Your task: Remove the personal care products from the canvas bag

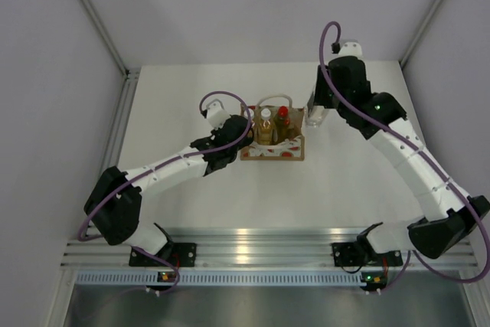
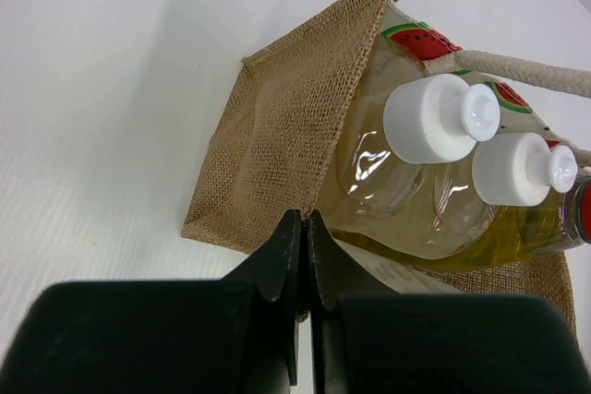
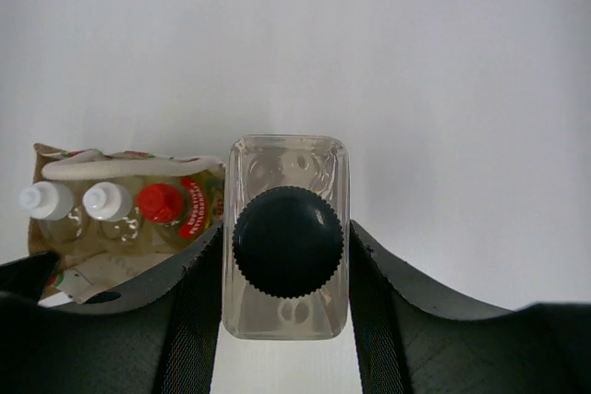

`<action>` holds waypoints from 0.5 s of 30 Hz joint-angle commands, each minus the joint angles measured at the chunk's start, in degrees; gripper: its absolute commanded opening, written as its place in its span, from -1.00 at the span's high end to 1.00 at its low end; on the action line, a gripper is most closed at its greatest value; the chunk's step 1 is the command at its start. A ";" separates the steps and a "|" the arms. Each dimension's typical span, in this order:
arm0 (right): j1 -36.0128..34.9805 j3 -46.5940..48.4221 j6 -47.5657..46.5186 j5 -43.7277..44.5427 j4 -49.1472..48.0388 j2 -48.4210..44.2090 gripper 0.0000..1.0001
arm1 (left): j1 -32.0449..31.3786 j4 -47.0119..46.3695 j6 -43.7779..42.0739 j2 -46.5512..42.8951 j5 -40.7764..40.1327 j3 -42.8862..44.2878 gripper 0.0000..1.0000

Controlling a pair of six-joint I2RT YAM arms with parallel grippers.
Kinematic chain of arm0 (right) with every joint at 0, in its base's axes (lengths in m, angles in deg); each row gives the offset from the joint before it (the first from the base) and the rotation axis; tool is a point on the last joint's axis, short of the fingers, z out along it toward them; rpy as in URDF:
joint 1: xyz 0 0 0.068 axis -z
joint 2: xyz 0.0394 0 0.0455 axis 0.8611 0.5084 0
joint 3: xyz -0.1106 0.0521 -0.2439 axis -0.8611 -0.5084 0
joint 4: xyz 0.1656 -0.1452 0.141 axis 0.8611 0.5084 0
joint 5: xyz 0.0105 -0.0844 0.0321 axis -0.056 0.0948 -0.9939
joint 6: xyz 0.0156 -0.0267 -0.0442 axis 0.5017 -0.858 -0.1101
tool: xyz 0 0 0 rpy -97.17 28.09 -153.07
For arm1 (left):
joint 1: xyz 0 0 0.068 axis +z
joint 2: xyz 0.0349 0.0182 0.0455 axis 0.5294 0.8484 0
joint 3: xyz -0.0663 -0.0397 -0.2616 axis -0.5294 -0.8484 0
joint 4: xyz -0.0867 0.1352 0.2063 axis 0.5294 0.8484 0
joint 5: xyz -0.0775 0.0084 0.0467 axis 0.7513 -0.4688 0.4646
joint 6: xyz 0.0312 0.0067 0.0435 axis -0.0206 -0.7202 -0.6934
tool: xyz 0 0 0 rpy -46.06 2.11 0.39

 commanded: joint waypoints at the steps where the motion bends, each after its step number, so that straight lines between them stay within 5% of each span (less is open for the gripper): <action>1: 3.99 3.96 -1.78 0.92 -2.36 -4.24 1.00 | -0.80 3.85 0.25 1.80 3.33 0.16 1.00; 8: 13.55 0.37 -3.63 -3.56 -3.14 -4.42 1.00 | -0.88 3.85 -0.54 2.07 4.30 0.87 1.00; 15: 17.70 -13.35 -8.72 -10.35 -20.09 -5.47 1.00 | -0.89 3.84 -0.98 2.07 5.17 1.13 1.00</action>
